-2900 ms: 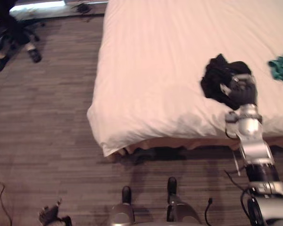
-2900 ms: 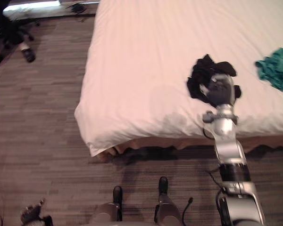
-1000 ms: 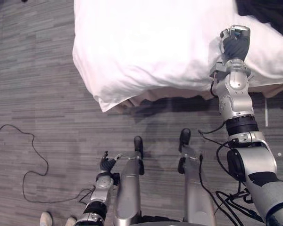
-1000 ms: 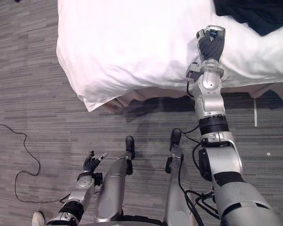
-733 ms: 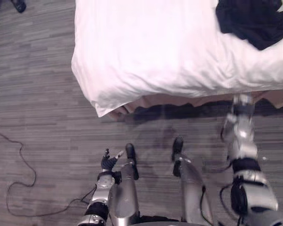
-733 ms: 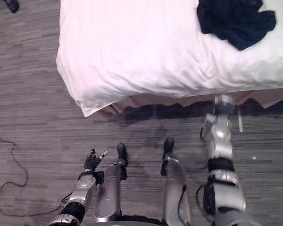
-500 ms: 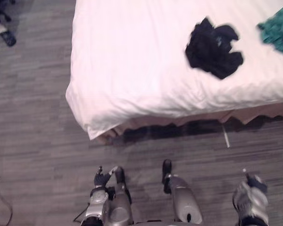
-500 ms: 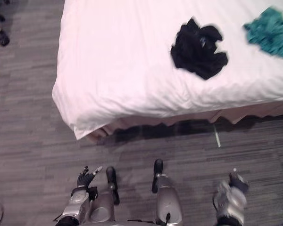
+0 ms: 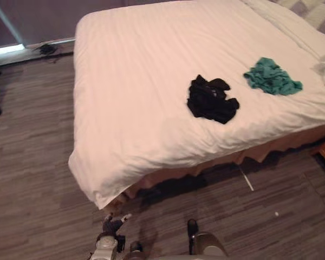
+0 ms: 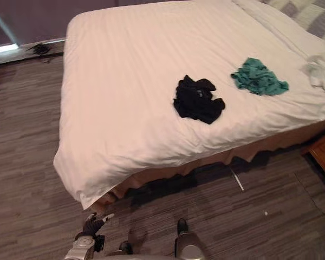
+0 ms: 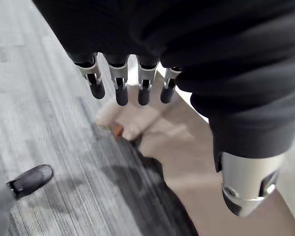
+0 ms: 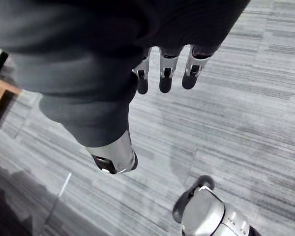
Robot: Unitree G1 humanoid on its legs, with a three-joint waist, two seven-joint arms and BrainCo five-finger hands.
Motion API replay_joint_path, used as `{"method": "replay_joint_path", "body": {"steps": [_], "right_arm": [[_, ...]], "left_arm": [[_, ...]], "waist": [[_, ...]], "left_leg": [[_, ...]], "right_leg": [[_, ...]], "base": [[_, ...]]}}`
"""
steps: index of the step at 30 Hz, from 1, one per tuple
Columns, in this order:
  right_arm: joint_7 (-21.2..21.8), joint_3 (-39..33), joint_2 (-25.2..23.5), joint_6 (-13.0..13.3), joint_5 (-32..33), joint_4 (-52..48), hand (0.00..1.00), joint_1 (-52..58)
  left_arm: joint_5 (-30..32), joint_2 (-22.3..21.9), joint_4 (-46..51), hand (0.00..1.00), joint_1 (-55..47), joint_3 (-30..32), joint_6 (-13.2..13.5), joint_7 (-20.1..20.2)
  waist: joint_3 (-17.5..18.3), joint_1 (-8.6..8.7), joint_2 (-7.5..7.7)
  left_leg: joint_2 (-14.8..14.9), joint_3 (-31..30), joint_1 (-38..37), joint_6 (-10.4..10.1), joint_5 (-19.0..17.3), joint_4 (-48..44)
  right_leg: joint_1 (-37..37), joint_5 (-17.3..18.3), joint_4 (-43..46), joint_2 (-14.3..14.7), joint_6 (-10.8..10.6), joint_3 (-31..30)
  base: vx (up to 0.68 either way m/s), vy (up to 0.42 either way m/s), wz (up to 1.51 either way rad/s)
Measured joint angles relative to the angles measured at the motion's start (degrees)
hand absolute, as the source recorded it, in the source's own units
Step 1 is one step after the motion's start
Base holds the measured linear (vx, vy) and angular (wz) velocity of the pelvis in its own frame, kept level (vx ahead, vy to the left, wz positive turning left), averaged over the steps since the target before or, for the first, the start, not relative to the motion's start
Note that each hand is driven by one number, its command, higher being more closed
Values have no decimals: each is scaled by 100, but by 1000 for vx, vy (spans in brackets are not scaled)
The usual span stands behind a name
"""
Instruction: Tidy the bed and pick cloth on bed and put in laundry
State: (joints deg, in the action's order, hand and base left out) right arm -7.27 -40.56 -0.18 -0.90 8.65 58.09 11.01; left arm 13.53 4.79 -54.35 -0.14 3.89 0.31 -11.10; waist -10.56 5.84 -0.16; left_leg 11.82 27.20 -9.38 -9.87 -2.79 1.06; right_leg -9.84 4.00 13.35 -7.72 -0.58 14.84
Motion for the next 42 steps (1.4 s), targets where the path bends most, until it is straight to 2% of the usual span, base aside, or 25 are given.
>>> {"method": "replay_joint_path", "body": {"steps": [3, 4, 5, 6, 8, 10, 11, 12, 13, 15, 18, 21, 22, 23, 25, 28, 29, 30, 31, 33, 36, 38, 39, 40, 42], "right_arm": [[-10, 421, -1, -3, -207, 136, 0, -137], [-25, 561, -6, -3, -281, 198, 0, -256], [-30, 660, 2, 1, -347, 228, 0, -386], [-33, 726, 39, 42, -427, 218, 0, -423], [-55, 776, 122, 61, -484, 165, 0, -450], [-54, 1209, 182, 61, -495, 114, 0, -431], [-56, 1369, 222, 62, -541, 87, 0, -447], [-56, 1661, 292, 63, -615, -5, 0, -484], [-81, 1921, 372, 67, -708, -39, 0, -576], [-134, 2243, 466, 85, -825, -59, 0, -617], [-146, 2354, 510, 108, -938, -93, 0, -689], [-157, 2349, 569, 170, -947, -255, 0, -642], [-159, 2349, 539, 161, -962, -255, 0, -586], [-157, 2352, 419, 166, -998, -252, 0, -516], [-168, 2331, 340, 175, -1053, -246, 0, -477], [-156, 2210, 380, 217, -1096, -211, 0, -489], [-161, 2206, 291, 222, -1096, -285, 0, -460], [-167, 2193, 215, 233, -1094, -325, 0, -432], [-179, 2202, 140, 247, -1093, -390, 0, -423], [-208, 2202, 90, 245, -1090, -485, 0, -360], [-265, 2191, 207, 241, -1024, -498, 0, -448], [-274, 2195, 243, 221, -1025, -494, 0, -523], [-289, 2175, 293, 184, -1027, -452, 0, -583], [-304, 2074, 366, 173, -1034, -373, 0, -783], [-379, 1967, 384, 177, -1035, -320, 0, -960]], "left_arm": [[114, 93, -8, 0, 283, -405, 3, 46], [140, 145, -9, 0, 371, -447, 9, 104], [198, 177, -33, 0, 449, -498, 9, 112], [265, 208, -96, 0, 544, -644, 13, 128], [393, 87, -104, 0, 696, -776, 75, 201], [525, 4, -128, 0, 611, -611, 98, 230], [528, -18, -131, 0, 529, -562, 106, 222], [533, -31, -150, 0, 398, -556, 114, 223], [529, -14, -162, 0, 293, -526, 117, 199], [523, -21, -186, 0, 2, -406, 118, 163], [431, 12, -11, 0, -143, -79, 242, -73], [288, -108, -61, 0, -127, 24, 275, -166], [275, -92, -67, 0, -92, 28, 274, -177], [268, -54, 45, 0, -70, 32, 346, -195], [232, -109, 40, 0, -86, 64, 370, -152], [206, -381, -25, 0, -90, -106, 352, -78], [242, -315, -20, 0, -86, -324, 336, -20], [245, -274, -30, 0, -106, -426, 314, -9], [251, -265, -76, 0, -103, -455, 245, -7], [300, -291, -85, 0, -90, -456, 234, -10], [302, -310, -105, 0, -85, -398, 160, -18], [312, -282, -110, 0, -75, -360, 142, -36], [394, -294, -166, 0, -54, -319, 127, -56], [469, -303, -243, 0, -24, -298, 129, -70], [519, -286, -316, 0, 48, -136, 126, -110]], "waist": [[16, 12, -79], [39, -21, -23], [56, -3, 62], [22, 62, 3], [-38, 180, -132], [-32, 100, -223], [-36, 77, -322], [-83, -25, -357], [-137, -146, -413], [-264, -377, -298], [-305, -554, -286], [-301, -653, -479], [-272, -616, -409], [-199, -580, -74], [-194, -598, 26], [-222, -553, -13], [-271, -458, 62], [-288, -337, 80], [-312, -237, 158], [-320, -180, 184], [-483, -167, -80], [-522, -86, -150], [-586, -35, -281], [-593, -123, -446], [-602, -203, -432]], "left_leg": [[225, 842, -135, -207, -230, -203], [238, 1289, -295, -254, -241, -205], [234, 1625, -405, -256, -242, -216], [215, 1887, -571, -256, -242, -226], [246, 2247, -869, -276, -229, -531], [1067, 2142, -640, -199, -24, -3009], [1374, 1669, -358, 164, 431, -3949], [1499, 668, 279, 455, 260, -5263], [1267, -205, 801, 484, -280, -6107], [803, -1171, 1368, 410, -762, -6370], [363, -2032, 2176, 448, -855, -5220], [136, -2050, 2250, 379, -587, -2623], [33, -2009, 2235, 409, -570, -2466], [-293, -1919, 2153, 513, -512, -2166], [-597, -1925, 2203, 723, -757, -2264], [-938, -1954, 1714, 1034, -1261, -2279], [-1135, -2143, 1282, 1113, -1323, -2086], [-1202, -2265, 1082, 1187, -1376, -2039], [-1213, -2426, 775, 1183, -1400, -1906], [-1190, -2649, 385, 1180, -1413, -1529], [-834, -2854, -266, 1157, -1399, -900], [-617, -2826, -406, 1144, -1395, -743], [-362, -2779, -556, 841, -1361, -646], [-177, -2584, -536, 527, -1135, -656], [-194, -2542, -750, 104, -568, -833]], "right_leg": [[16, 238, 628, -765, 402, 2630], [25, 155, 985, -1016, 317, 3319], [-112, 271, 1233, -1101, 434, 3584], [-186, 420, 1383, -1043, 488, 3572], [-285, 606, 1518, -872, 417, 3069], [-294, 667, 1276, -350, 462, 2121], [-229, 642, 1027, -80, 530, 1788], [-165, 589, 777, 232, 604, 1190], [-52, 586, 700, 437, 620, 581], [318, 608, 541, 674, 584, -350], [597, 670, 374, 739, 376, -1387], [730, 726, 255, 734, -233, -2026], [742, 667, 140, 612, -330, -2042], [880, 560, -273, 302, -435, -1975], [1004, 573, -432, 37, -545, -1880], [605, 765, 1571, -286, -758, -1882], [-36, 213, 3337, -353, -1035, -2081], [-362, 45, 4133, -328, -1074, -2133], [-711, 327, 4976, -222, -974, -2046], [-1074, 643, 5017, -175, -752, -1611], [-1370, 859, 3056, -32, -438, -787], [-1388, 326, 1108, -27, -427, -737], [-1218, -688, 553, 89, -262, -549], [-1281, -559, 735, 259, -119, -518], [-1334, 38, 1592, 243, 116, -472]], "base": [[135, 67, -164], [217, -51, -220], [209, -139, -209], [158, -158, -178], [232, -178, -161], [319, -148, -229], [327, -49, -267], [372, 9, -289], [288, 61, -299], [297, 147, -272], [291, 259, -220], [291, 383, -136], [426, 395, -26], [372, 281, 41], [313, 252, 40], [331, 263, 33], [378, 203, 54], [505, 141, 83], [442, 27, 73], [469, -84, 69], [608, -195, 56], [532, -249, 61], [641, -309, 22], [658, -321, 1], [598, -299, -18]]}}
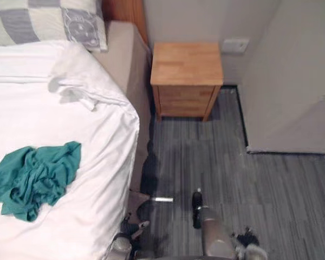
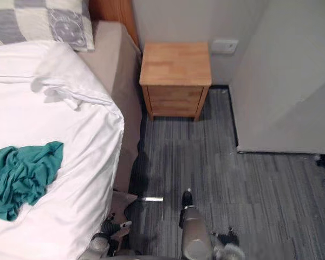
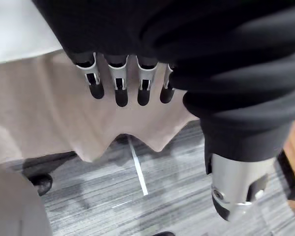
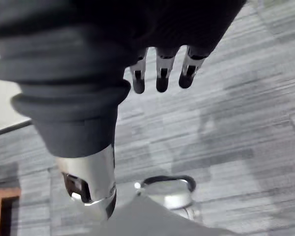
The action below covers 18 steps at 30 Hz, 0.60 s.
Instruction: Tidy the bed and pick cloth on bed and put in laundry
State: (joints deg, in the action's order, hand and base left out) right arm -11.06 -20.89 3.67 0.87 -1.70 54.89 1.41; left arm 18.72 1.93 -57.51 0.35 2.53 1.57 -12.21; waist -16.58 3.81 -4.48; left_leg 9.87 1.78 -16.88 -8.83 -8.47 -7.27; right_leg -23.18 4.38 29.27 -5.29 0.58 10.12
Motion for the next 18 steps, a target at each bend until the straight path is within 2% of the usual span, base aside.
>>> {"method": "replay_joint_path", "body": {"steps": [1, 2, 3, 4, 5, 6, 7, 8, 9, 10, 11, 12, 13, 14, 15, 16, 17, 18], "right_arm": [[0, 7, -4, 6, -1, 2, 0, 23], [1, 14, 1, 10, -5, -16, 0, 23], [3, 146, 16, 23, -5, -48, 0, 24], [-7, 179, 47, 22, -7, -111, 0, 2], [-11, 191, 44, 19, -7, -120, 0, 0], [-52, 321, 33, -5, -21, -70, 0, -1], [-57, 362, 20, -16, -39, -39, 0, -2], [-56, 465, 1, -28, -93, 34, 0, -63], [-54, 517, -6, -46, -123, 98, 0, -118], [-53, 515, -14, -67, -128, 138, 0, -170], [-50, 511, -41, -116, -148, 201, 0, -270], [-37, 514, -28, -118, -233, 187, 0, -273], [-28, 509, -44, -133, -339, 173, 0, -209], [-24, 505, -109, -139, -352, 183, 0, -170], [-24, 502, -139, -136, -362, 188, 0, -141], [-17, 506, -133, -137, -424, 254, 0, -128], [-12, 506, -129, -138, -468, 294, 0, -153], [-4, 500, -120, -138, -579, 325, 0, -219]], "left_arm": [[-1, -17, 7, 0, -29, 39, 23, -54], [-5, -29, 13, 0, -69, 54, 44, -67], [-35, -99, 104, 0, -203, 215, 105, -72], [-193, -184, 212, 0, -266, 345, 126, -70], [-267, -203, 271, 0, -266, 404, 149, -70], [-375, -184, 412, 0, -269, 439, 156, -98], [-429, -165, 457, 0, -268, 439, 162, -118], [-474, -153, 583, 0, -268, 445, 190, -174], [-540, -160, 690, 0, -262, 458, 249, -186], [-579, -164, 731, 0, -262, 479, 264, -188], [-593, -165, 770, 0, -261, 508, 279, -201], [-599, -181, 745, 0, -263, 496, 273, -207], [-626, -168, 684, 0, -236, 467, 264, -204], [-626, -161, 668, 0, -233, 466, 266, -205], [-623, -125, 670, 0, -234, 464, 260, -195], [-628, -115, 667, 0, -240, 441, 259, -76], [-614, -136, 669, 0, -233, 402, 247, 33], [-599, -129, 631, 0, -183, 190, 176, 316]], "waist": [[21, 0, 7], [28, 0, 9], [48, -10, -28], [51, -64, -118], [41, -144, -151], [19, -248, -109], [17, -300, -70], [18, -369, 46], [32, -472, 111], [12, -485, 142], [25, -500, 215], [63, -491, 209], [122, -476, 223], [199, -474, 363], [270, -476, 458], [282, -488, 482], [275, -481, 494], [275, -452, 501]], "left_leg": [[31, -14, 34, -191, 277, -454], [70, -15, 160, -222, 439, -942], [273, -87, 837, -334, 912, -2618], [475, -179, 1506, -404, 893, -4109], [588, -168, 1797, -388, 859, -4822], [706, -78, 2293, -220, 584, -5825], [714, 2, 2429, -85, 491, -5961], [699, 231, 2740, 118, 239, -5894], [677, 508, 3057, 158, -89, -5316], [634, 608, 3131, 135, -178, -4980], [455, 984, 3231, 140, -244, -3787], [336, 1411, 3207, 241, -87, -2674], [214, 2362, 3186, 1015, 185, -1876], [49, 2608, 3179, 1077, 223, -1716], [-100, 2934, 3137, 1233, 231, -1593], [-327, 3011, 3041, 1526, 54, -1456], [-396, 2895, 2988, 1555, 32, -1415], [-632, 2534, 2725, 1563, 28, -1157]], "right_leg": [[250, 237, 80, 59, 61, 105], [465, 355, -23, 119, 52, 99], [1026, 535, -587, 314, 51, 34], [1362, 525, -909, 594, 111, -13], [1577, 516, -1071, 736, 161, -84], [2132, 497, -1470, 920, 216, -229], [2323, 499, -1583, 928, 221, -279], [2667, 499, -1854, 913, 222, -412], [3014, 480, -2124, 854, 181, -518], [3118, 481, -2215, 801, 161, -535], [3298, 516, -2392, 621, 15, -426], [3403, 583, -2485, 532, -129, -266], [3595, 720, -2552, 388, -345, 96], [3600, 735, -2563, 225, -389, 331], [3611, 732, -2555, 101, -426, 623], [3697, 762, -2248, 4, -498, 1030], [3674, 811, -1963, -67, -581, 1140], [3418, 790, -715, -306, -691, 1373]], "base": [[672, -391, -2], [666, -370, -7], [637, -299, -33], [503, -162, -49], [455, -95, -71], [260, -48, -59], [429, -58, -62], [406, -24, -54], [510, -7, -51], [426, 67, -40], [448, 120, -15], [546, 163, 33], [582, 177, 76], [512, 151, 117], [515, 149, 153], [409, 125, 148], [501, 150, 174], [490, 131, 176]]}}
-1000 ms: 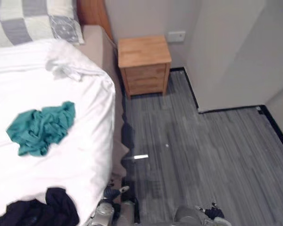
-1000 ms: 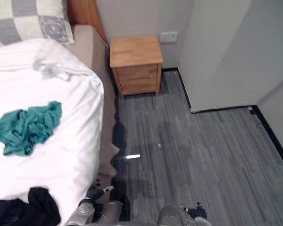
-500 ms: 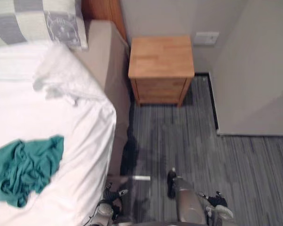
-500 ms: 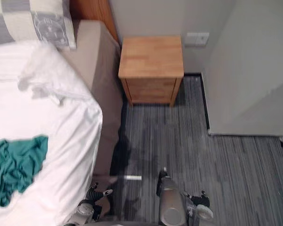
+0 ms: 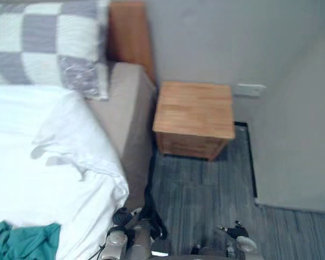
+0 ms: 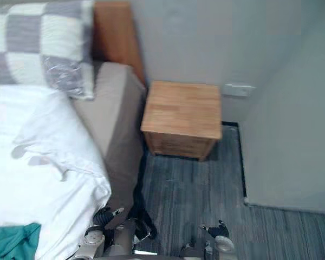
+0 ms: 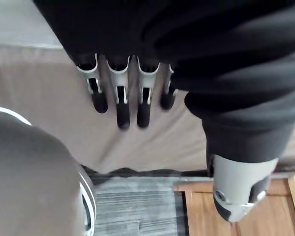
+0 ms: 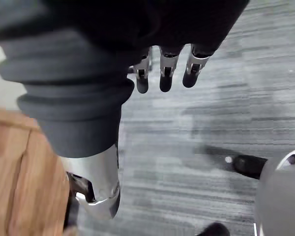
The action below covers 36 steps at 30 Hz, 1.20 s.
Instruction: Tidy the bed and pick cloth on bed and put in laundry
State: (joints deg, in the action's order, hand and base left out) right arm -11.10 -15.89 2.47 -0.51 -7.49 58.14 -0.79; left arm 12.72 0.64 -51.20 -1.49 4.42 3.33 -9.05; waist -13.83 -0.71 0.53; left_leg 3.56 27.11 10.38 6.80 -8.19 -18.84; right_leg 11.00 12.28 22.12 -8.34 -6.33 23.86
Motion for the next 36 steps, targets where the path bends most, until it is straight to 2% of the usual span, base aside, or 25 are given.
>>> {"method": "replay_joint_path", "body": {"steps": [1, 2, 3, 5, 7, 8, 9, 10, 11, 12, 13, 15, 16, 17, 19, 20, 21, 22, 24, 25, 27, 29, 31, 33, 36], "right_arm": [[6, 6, 13, 16, -63, -43, 0, -39], [6, 10, 19, 15, -98, -57, 0, -50], [4, 14, 59, 13, -112, -56, 0, -47], [3, 17, 73, 9, -109, -72, 0, -13], [1, 6, 103, 15, -109, -68, 0, 107], [1, 0, 116, 15, -109, -59, 0, 144], [1, -14, 127, 12, -107, -49, 0, 272], [3, -64, 67, 3, -102, -4, 0, 428], [7, -137, 22, -5, -90, 48, 0, 473], [-18, -322, 18, -39, -15, 123, 0, 501], [-23, -388, 27, -41, 36, 87, 0, 520], [-22, -419, 24, -33, 161, -194, 0, 600], [-30, -419, 7, -28, 211, -266, 0, 604], [-50, -434, -46, 19, 343, -505, 0, 603], [-77, -454, -63, 35, 426, -589, 0, 568], [-118, -517, -79, 42, 528, -638, 0, 521], [-128, -630, -98, 39, 646, -664, 0, 515], [-136, -786, -59, 21, 791, -671, 0, 529], [-163, -1033, -155, -2, 1024, -707, 0, 540], [-227, -1367, -243, 10, 1169, -928, 0, 597], [-400, -1976, -301, -18, 1275, -1464, 0, 638], [-600, -2485, -299, -104, 1329, -2525, 0, 801], [-925, -2938, -53, -112, 1188, -3753, 0, 769], [-1151, -3119, 203, -120, 917, -4313, 0, 593], [-1479, -3106, 914, -102, 404, -4723, 0, -25]], "left_arm": [[5, -23, -16, 0, 40, -146, -86, 141], [4, -59, -17, 0, 46, -206, -95, 141], [-55, -211, -62, 0, 47, -252, -95, 108], [-88, -296, -135, 0, 43, -263, -108, 29], [-89, -328, -186, 0, 44, -255, -108, -36], [-87, -330, -197, 0, 43, -249, -83, -82], [-85, -293, -237, 0, 44, -177, -25, -149], [-83, -157, -209, 0, 42, -123, -12, -190], [-81, -83, -217, 0, 72, -72, -3, -210], [-82, -122, -254, 0, 100, 175, -50, -240], [-84, -129, -232, 0, 81, 286, -56, -247], [-89, -115, -211, 0, -168, 663, -72, -260], [-115, -123, -167, 0, -204, 732, -68, -259], [-116, -136, -116, 0, -209, 758, -68, -251], [-120, -177, -116, 0, -219, 777, -70, -230], [-120, -184, -118, 0, -198, 876, -84, -223], [-125, -184, -137, 0, -214, 904, -117, -228], [-138, -179, -177, 0, -245, 907, -147, -226], [-139, -96, -185, 0, -283, 915, -168, -221], [-135, 15, -195, 0, -344, 947, -186, -216], [-127, 27, -245, 0, -372, 1101, -230, -210], [-59, 108, -238, 0, -473, 1062, -257, -209], [-38, 321, -237, 0, -532, 847, -255, -207], [-1, 428, -241, 0, -630, 778, -257, -207], [152, 543, -243, 0, -749, 617, -257, -173]], "waist": [[9, 30, 10], [4, 51, 22], [2, 103, 23], [-32, 144, -49], [-2, 160, -16], [-2, 160, -15], [66, 166, 68], [179, 146, 275], [211, 143, 381], [237, 32, 176], [274, -37, 65], [315, -15, -176], [322, -22, -187], [326, -39, -167], [330, -17, -149], [317, -8, -122], [328, -8, -145], [366, 21, -227], [416, 83, -195], [526, 181, -20], [505, 306, -28], [536, 347, -33], [493, 468, -68], [448, 486, 4], [383, 483, 100]], "left_leg": [[-180, -495, -325, -16, 11, 270], [-225, -686, -429, -21, 12, 325], [-299, -1193, -687, -55, 34, 467], [-316, -1808, -1014, -159, 100, 605], [-311, -2807, -1114, -366, 199, 674], [-323, -3056, -1064, -454, 199, 701], [-450, -3740, -836, -719, 128, 686], [-627, -4266, -569, -867, 75, 605], [-699, -4427, -469, -966, 93, 587], [-434, -4586, -402, -1197, 224, 600], [-312, -4524, -389, -1300, 323, 605], [100, -4481, -394, -1565, 490, 839], [179, -4439, -372, -1575, 496, 872], [444, -3599, -203, -1539, 478, 861], [662, -2556, -130, -1497, 453, 784], [904, -1486, -156, -1387, 390, 632], [1048, -735, -220, -1124, 477, 427], [1160, -285, -302, -1005, 705, 245], [940, -332, -330, -968, 998, 576], [594, -344, -551, -926, 1155, 1286], [533, -148, -639, -954, 1177, 1481], [189, -138, -923, -885, 1484, 2156], [-12, -206, -898, -843, 1567, 2483], [-66, -204, -848, -841, 1565, 2483], [-75, -204, -802, -818, 1612, 2483]], "right_leg": [[-609, -372, 1858, -322, -230, -107], [-827, -273, 2402, -353, -213, -239], [-1195, 75, 3063, -339, -157, -536], [-1454, 396, 2796, -232, -89, -828], [-1736, 511, 1454, 44, -84, -1935], [-1746, 508, 1120, 126, -94, -2274], [-1747, 490, 440, 250, -122, -3331], [-1709, 445, 113, 240, -71, -4000], [-1685, 334, 69, 232, -174, -4016], [-1628, 403, 114, 338, 11, -3420], [-1599, 354, 104, 394, 94, -3217], [-1291, 326, -52, 560, 233, -2358], [-1232, 307, -107, 584, 263, -2179], [-1119, 235, -274, 556, 382, -1731], [-1123, 194, -330, 481, 451, -1519], [-1127, 172, -336, 366, 486, -1399], [-1119, 158, -301, 313, 509, -1322], [-1120, 166, -189, 298, 503, -1310], [-1183, 137, -284, 265, 603, -1593], [-1063, 36, -735, -15, 291, -1516], [-977, -83, -846, -131, 191, -1399], [-920, -143, -936, -243, 83, -1447], [-981, -187, -1048, -330, 36, -1459], [-1022, -249, -1077, -367, -26, -1508], [-1037, -358, -1223, -310, 56, -1657]], "base": [[484, 92, 182], [535, -42, 201], [485, -154, 210], [398, -219, 208], [259, -327, 215], [154, -397, 259], [76, -452, 283], [48, -481, 301], [5, -510, 265], [-3, -395, 171], [10, -420, 165], [-1, -375, 147], [-7, -324, 172], [15, -143, 125], [17, -83, 91], [19, 9, 64], [26, 82, 70], [13, 74, 61], [-44, 77, 66], [-58, 57, 67], [-9, 91, 45], [-41, 204, 16], [-61, 188, 16], [-65, 128, -1], [-50, 78, -6]]}}
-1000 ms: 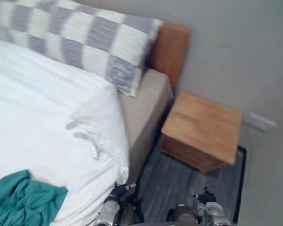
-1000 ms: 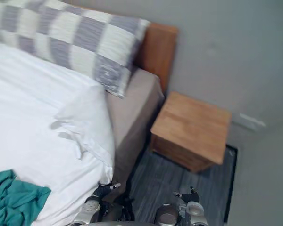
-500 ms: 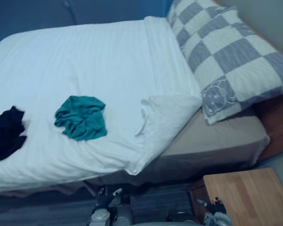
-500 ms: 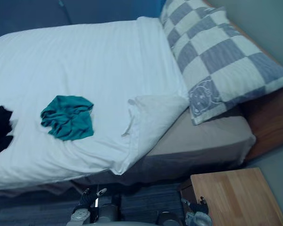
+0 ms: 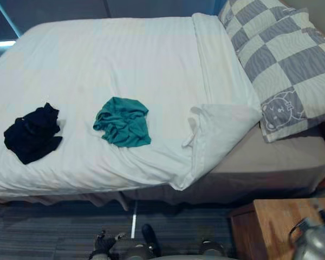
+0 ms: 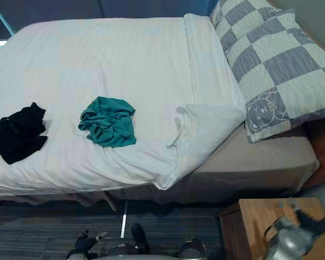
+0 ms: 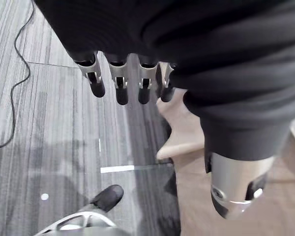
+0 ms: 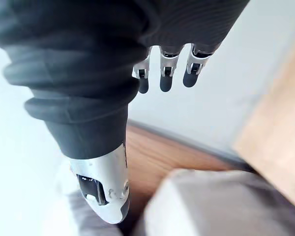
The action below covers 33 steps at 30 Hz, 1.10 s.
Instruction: Tidy the bed and pick cloth on bed and put in laundry
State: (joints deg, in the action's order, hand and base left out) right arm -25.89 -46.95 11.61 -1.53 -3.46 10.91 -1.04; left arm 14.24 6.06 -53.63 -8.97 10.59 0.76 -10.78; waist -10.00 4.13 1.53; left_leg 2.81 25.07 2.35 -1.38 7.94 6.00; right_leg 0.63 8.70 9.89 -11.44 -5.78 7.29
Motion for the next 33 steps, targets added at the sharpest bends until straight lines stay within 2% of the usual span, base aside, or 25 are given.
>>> {"method": "replay_joint_path", "body": {"steps": [1, 4, 5, 8, 10, 13, 15, 18, 22, 23, 24, 26, 27, 28, 29, 31, 33], "right_arm": [[-37, 47, 174, 1, -85, -4, 0, -182], [-55, 836, 1015, 14, -415, -11, 0, -1110], [-4, 1454, 1433, 45, -538, -31, 0, -1621], [106, 2224, 1913, 103, -702, -50, 0, -2341], [259, 2889, 2282, 115, -819, -12, 0, -3066], [494, 3799, 2777, 213, -842, 490, 0, -4075], [588, 4100, 2997, 282, -841, 806, 0, -4459], [743, 4571, 3156, 291, -838, 1326, 0, -4997], [945, 5272, 3199, 294, -839, 1997, 0, -5621], [985, 5412, 3187, 294, -839, 2083, 100, -5668], [999, 5545, 3144, 303, -841, 2238, 100, -5722], [994, 5677, 3101, 304, -841, 2434, 100, -5787], [994, 5784, 3010, 316, -840, 2489, 100, -5881], [992, 5815, 2947, 331, -837, 2503, 100, -5922], [985, 5827, 2818, 402, -836, 2524, 100, -5950], [998, 5808, 2796, 450, -822, 2569, 100, -5930], [1123, 5773, 2781, 504, -782, 2606, 100, -5924]], "left_arm": [[1, 3, -2, 0, 0, -34, 0, 25], [14, 78, 1, 0, 41, -258, 59, 78], [46, 127, 4, 0, 140, -400, 83, 80], [52, 190, 9, 0, 361, -575, 135, 79], [54, 249, 18, 0, 524, -681, 220, 79], [55, 380, 131, 0, 626, -897, 276, 80], [52, 406, 149, 0, 776, -912, 330, 78], [43, 502, 326, 0, 852, -1123, 415, 73], [-8, 522, 407, 0, 1028, -1347, 472, 65], [-9, 521, 409, 0, 1029, -1356, 479, 65], [-11, 519, 389, 0, 1062, -1373, 480, 61], [-40, 517, 337, 0, 1223, -1337, 482, 29], [-134, 484, 269, 0, 1284, -1310, 483, -34], [-147, 444, 204, 0, 1306, -1289, 481, -60], [-254, 385, 109, 0, 1305, -1272, 469, -85], [-279, 364, 39, 0, 1336, -1277, 460, -91], [-337, 350, 1, 0, 1401, -1278, 452, -95]], "waist": [[-2, -2, 3], [-69, -26, -38], [-194, -68, -91], [-373, -191, -167], [-606, -193, -245], [-855, -302, -339], [-1002, -402, -426], [-1229, -466, -559], [-1550, -537, -731], [-1551, -570, -731], [-1558, -666, -731], [-1671, -764, -680], [-1719, -923, -644], [-1739, -985, -660], [-1763, -956, -696], [-1772, -897, -686], [-1773, -838, -688]], "left_leg": [[0, 0, 31, 13, 10, 0], [15, -31, 218, -8, 49, 0], [18, -133, 362, -30, 76, -1], [69, -177, 699, -54, 93, -2], [80, -287, 940, -85, 140, -3], [94, -355, 1220, -3, 352, -5], [73, -438, 1384, 41, 439, -11], [20, -529, 1596, 180, 551, -42], [-103, -553, 1897, 268, 627, -49], [-116, -514, 1964, 268, 627, -51], [-123, -537, 2107, 272, 623, -156], [-123, -1421, 2597, 47, 421, -1029], [-162, -2284, 2878, -303, 148, -1605], [-169, -2581, 2912, -420, 20, -1737], [-113, -2815, 2883, -417, -74, -1744], [-50, -2818, 2741, -407, -21, -1451], [17, -2797, 2332, -486, 335, -620]], "right_leg": [[-8, -14, -11, 14, -6, -35], [-229, -128, -11, 64, 3, -155], [-383, -195, 5, 92, -50, -188], [-722, -324, 11, 152, -57, -204], [-922, -385, 30, 168, -78, -124], [-1228, -395, 192, 177, -96, -92], [-1365, -419, 235, 167, -136, -39], [-1609, -385, 435, 114, -160, 21], [-2171, -113, 1069, -51, -201, -45], [-2319, -78, 1188, -62, -199, -133], [-2536, -62, 1316, -56, -183, -266], [-2750, -57, 1407, -64, -177, -554], [-2862, -59, 1423, 17, -178, -711], [-2894, -65, 1431, 74, -179, -783], [-2901, -65, 1465, 154, -180, -802], [-2902, -77, 1478, 212, -154, -772], [-2890, -56, 1418, 243, -110, -783]], "base": [[-49, 48, -2], [-85, 41, -8], [-77, 20, -4], [-95, 12, 2], [-67, 5, 19], [-31, 6, 11], [39, 9, 17], [58, 19, 22], [43, 0, 15], [26, -20, -13], [41, -61, -12], [33, -109, -21], [-1, -114, -51], [-20, -123, -59], [-41, -84, -27], [-67, -66, -6], [-74, -81, -3]]}}
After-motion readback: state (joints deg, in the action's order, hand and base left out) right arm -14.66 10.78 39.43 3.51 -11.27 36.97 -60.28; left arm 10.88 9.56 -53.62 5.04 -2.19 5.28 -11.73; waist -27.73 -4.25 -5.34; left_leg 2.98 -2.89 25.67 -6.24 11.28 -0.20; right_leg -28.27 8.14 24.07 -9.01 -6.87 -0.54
